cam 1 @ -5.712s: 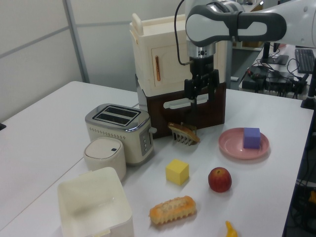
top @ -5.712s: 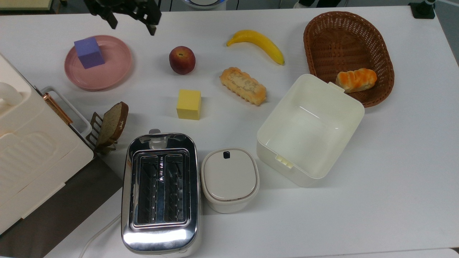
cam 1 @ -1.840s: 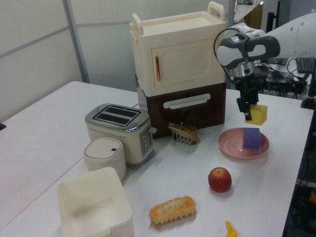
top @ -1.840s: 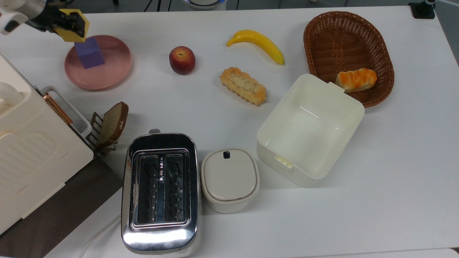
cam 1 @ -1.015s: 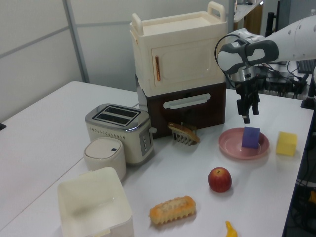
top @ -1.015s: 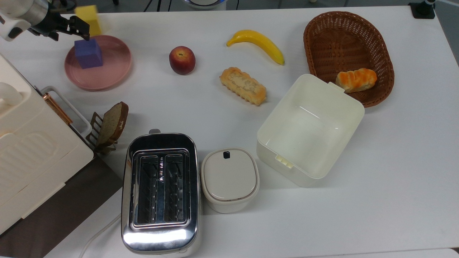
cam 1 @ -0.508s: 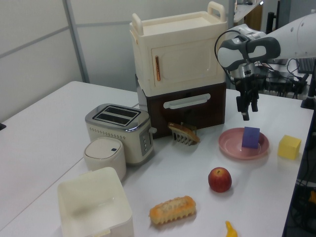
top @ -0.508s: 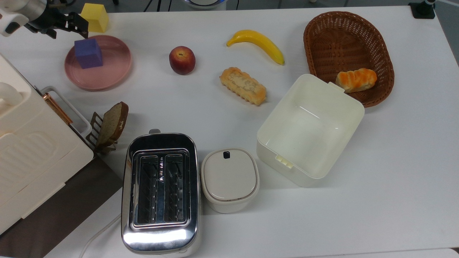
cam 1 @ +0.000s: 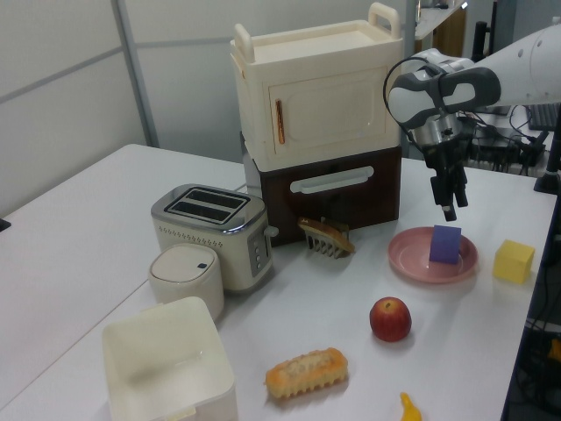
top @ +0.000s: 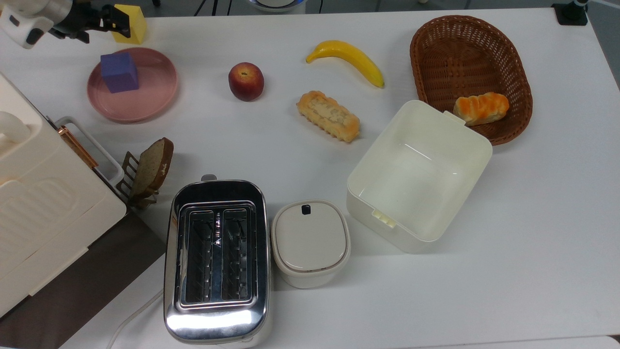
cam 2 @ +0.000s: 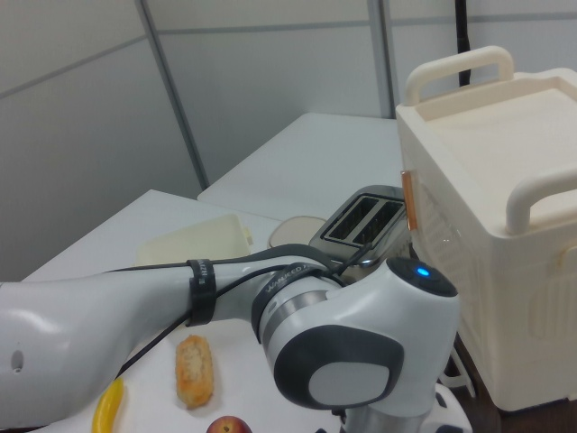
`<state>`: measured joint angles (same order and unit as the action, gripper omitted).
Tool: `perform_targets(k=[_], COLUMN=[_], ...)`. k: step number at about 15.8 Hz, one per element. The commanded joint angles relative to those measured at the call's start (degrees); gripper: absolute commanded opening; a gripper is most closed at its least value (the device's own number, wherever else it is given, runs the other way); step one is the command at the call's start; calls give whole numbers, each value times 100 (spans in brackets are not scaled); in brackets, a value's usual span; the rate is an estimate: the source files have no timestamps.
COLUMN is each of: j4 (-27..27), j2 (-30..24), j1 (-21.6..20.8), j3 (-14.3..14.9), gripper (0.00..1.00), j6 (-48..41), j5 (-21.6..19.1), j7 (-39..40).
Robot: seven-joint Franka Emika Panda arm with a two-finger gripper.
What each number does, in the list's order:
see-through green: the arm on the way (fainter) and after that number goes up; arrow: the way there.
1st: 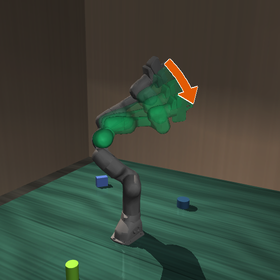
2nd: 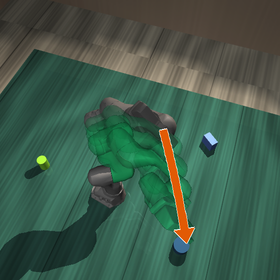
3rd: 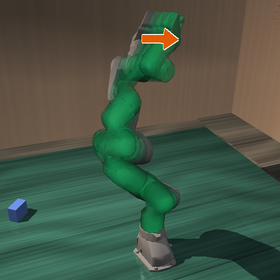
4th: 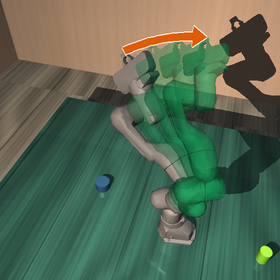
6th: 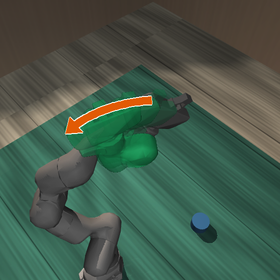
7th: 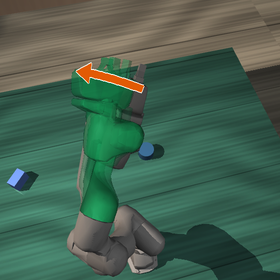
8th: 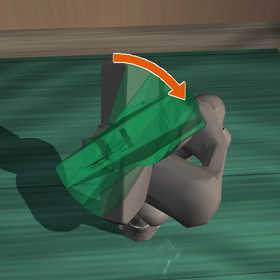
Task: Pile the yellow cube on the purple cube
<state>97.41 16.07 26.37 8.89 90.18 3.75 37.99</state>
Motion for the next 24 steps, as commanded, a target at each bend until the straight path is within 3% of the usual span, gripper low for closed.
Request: perform_targets(k=[1, 10, 14, 17, 22, 24], j4=[480, 322, -29, 14, 1058, 1698], j2=[-481, -973, -1141, -1395, -2598, -3177], j1=[-36, -1, -71, -369, -589, -773], j3=[-10, -1, -71, -54, -98, -98], gripper=[100, 100, 100, 100, 100, 100], j6=[-35, -79, -71, 236, 474, 483], j5=[214, 144, -84, -102, 3, 230], j7=[156, -71, -992, -1696, -1874, -1874])
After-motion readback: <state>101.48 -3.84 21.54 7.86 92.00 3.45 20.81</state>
